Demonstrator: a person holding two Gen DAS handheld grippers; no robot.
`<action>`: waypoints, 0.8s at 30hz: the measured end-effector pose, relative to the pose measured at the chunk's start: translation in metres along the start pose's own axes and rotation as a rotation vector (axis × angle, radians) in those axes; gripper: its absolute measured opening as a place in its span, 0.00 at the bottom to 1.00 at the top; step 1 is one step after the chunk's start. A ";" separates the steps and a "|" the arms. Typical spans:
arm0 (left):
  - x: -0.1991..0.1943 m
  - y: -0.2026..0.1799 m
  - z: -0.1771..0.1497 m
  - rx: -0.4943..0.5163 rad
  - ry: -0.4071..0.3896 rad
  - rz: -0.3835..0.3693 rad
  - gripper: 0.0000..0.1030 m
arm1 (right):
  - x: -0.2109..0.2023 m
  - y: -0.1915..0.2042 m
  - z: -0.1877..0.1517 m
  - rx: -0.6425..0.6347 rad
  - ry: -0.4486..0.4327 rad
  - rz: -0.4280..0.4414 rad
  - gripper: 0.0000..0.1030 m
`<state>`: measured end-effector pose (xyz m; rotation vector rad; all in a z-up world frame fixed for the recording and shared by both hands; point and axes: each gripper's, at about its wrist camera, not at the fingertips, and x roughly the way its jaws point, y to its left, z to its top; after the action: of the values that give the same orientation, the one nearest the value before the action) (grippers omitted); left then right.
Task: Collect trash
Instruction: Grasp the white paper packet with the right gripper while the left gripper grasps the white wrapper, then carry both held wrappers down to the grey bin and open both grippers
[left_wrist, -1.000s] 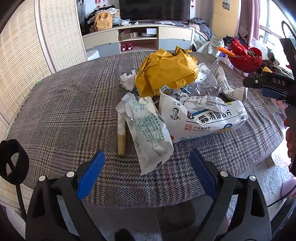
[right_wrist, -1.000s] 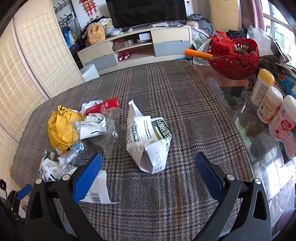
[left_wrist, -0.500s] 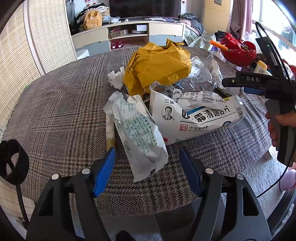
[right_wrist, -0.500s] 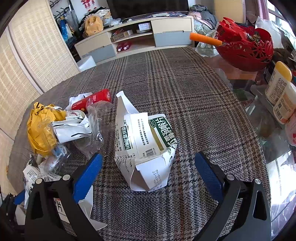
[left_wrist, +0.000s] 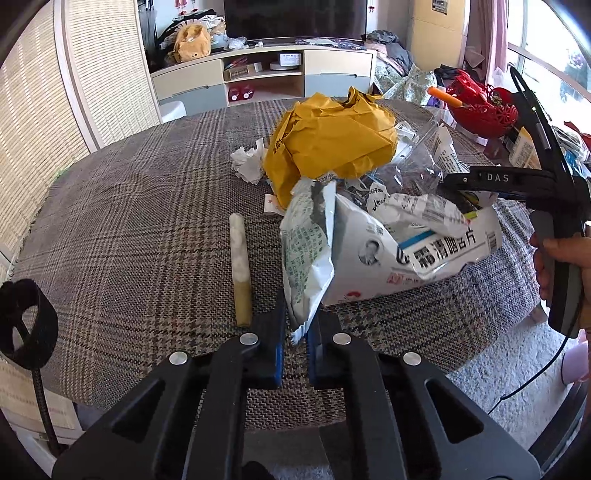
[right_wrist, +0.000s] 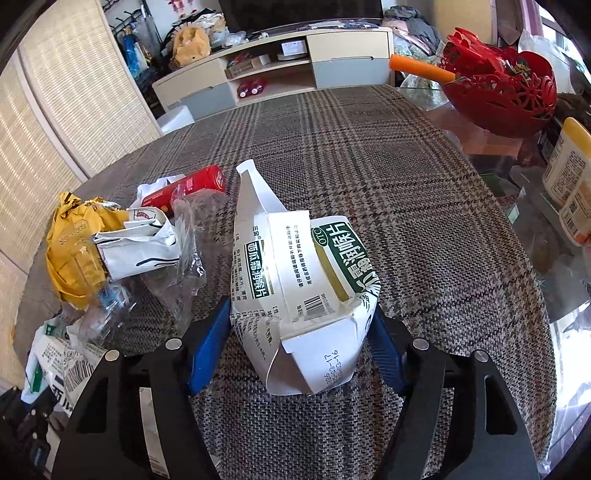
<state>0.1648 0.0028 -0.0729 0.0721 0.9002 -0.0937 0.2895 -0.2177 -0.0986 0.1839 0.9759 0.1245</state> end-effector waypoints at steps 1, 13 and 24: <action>-0.003 0.002 0.001 -0.006 -0.006 -0.004 0.07 | -0.005 0.001 -0.001 -0.001 -0.007 0.000 0.69; -0.056 0.008 0.009 -0.074 -0.151 -0.021 0.07 | -0.106 0.020 -0.007 -0.058 -0.133 -0.007 0.69; -0.105 -0.037 -0.064 -0.099 -0.132 -0.105 0.07 | -0.193 0.013 -0.108 -0.088 -0.170 0.032 0.69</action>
<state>0.0459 -0.0224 -0.0307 -0.0731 0.7752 -0.1503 0.0924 -0.2307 0.0015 0.1270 0.7971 0.1782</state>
